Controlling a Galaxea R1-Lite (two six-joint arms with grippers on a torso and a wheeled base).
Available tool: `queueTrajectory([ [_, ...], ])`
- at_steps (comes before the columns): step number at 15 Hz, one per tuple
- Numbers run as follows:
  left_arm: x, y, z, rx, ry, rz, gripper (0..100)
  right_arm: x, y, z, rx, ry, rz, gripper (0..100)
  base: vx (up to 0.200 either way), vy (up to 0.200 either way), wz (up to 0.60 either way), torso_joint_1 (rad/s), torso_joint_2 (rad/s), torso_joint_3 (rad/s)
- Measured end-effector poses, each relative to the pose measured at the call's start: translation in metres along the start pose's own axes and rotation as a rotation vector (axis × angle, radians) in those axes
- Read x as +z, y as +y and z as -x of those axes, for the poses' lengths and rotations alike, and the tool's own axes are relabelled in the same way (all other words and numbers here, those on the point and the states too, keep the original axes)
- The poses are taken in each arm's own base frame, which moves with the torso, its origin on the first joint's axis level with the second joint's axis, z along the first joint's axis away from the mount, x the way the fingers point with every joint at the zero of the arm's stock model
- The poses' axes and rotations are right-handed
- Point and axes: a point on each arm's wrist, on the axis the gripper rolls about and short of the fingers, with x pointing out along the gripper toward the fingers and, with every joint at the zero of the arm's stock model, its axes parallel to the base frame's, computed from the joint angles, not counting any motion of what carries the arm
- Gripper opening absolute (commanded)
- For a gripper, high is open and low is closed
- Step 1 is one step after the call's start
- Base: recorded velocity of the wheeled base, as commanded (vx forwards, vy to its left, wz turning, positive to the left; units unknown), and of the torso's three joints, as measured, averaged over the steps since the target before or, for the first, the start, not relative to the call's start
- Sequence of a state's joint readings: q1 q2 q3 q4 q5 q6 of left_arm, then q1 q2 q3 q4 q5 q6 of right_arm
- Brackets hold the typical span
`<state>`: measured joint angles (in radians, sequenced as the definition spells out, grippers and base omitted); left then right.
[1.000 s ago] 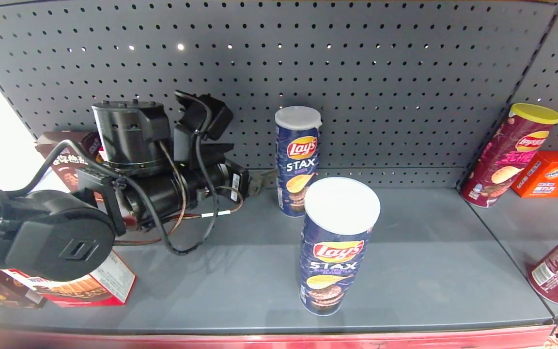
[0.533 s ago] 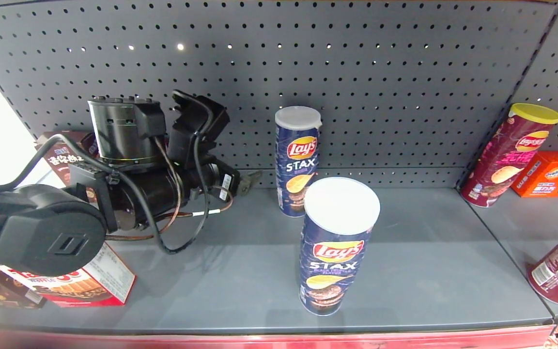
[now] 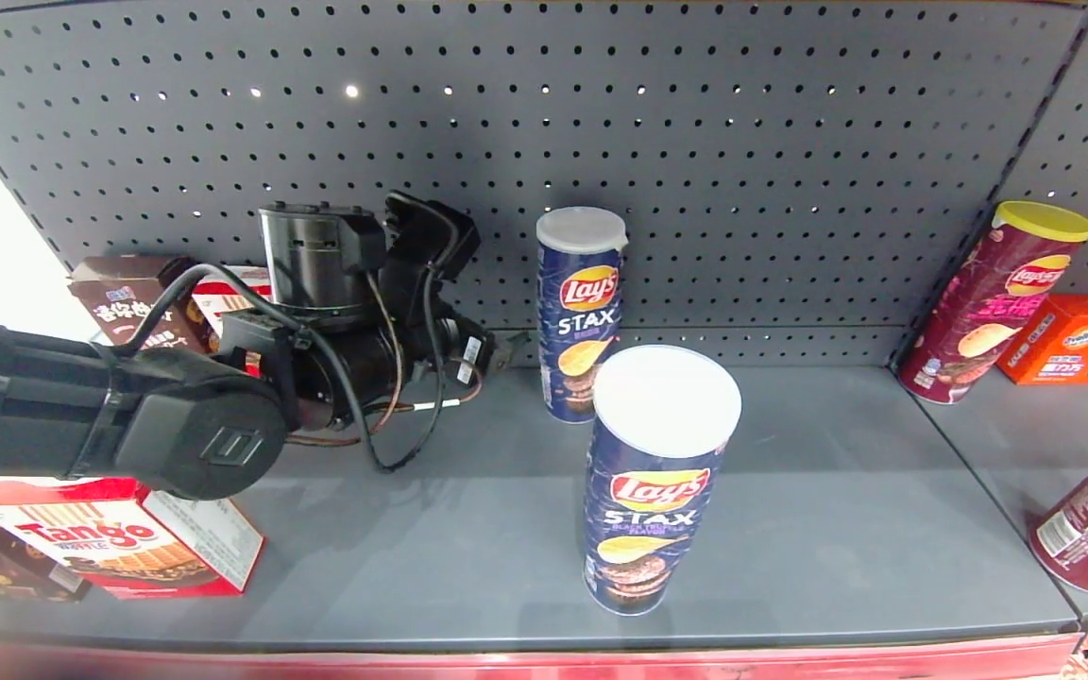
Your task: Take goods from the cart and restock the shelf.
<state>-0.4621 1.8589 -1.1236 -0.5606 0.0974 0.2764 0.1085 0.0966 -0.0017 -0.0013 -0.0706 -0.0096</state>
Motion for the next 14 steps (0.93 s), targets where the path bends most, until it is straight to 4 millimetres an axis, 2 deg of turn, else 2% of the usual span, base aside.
queueTrajectory([
  [14, -0.001, -0.012, -0.016, -0.026, 0.0, -0.003, 100, 0.0, 0.0, 0.0, 0.0, 0.0, 0.0, 100, 0.0, 0.0, 0.0, 0.0, 0.0, 0.0],
])
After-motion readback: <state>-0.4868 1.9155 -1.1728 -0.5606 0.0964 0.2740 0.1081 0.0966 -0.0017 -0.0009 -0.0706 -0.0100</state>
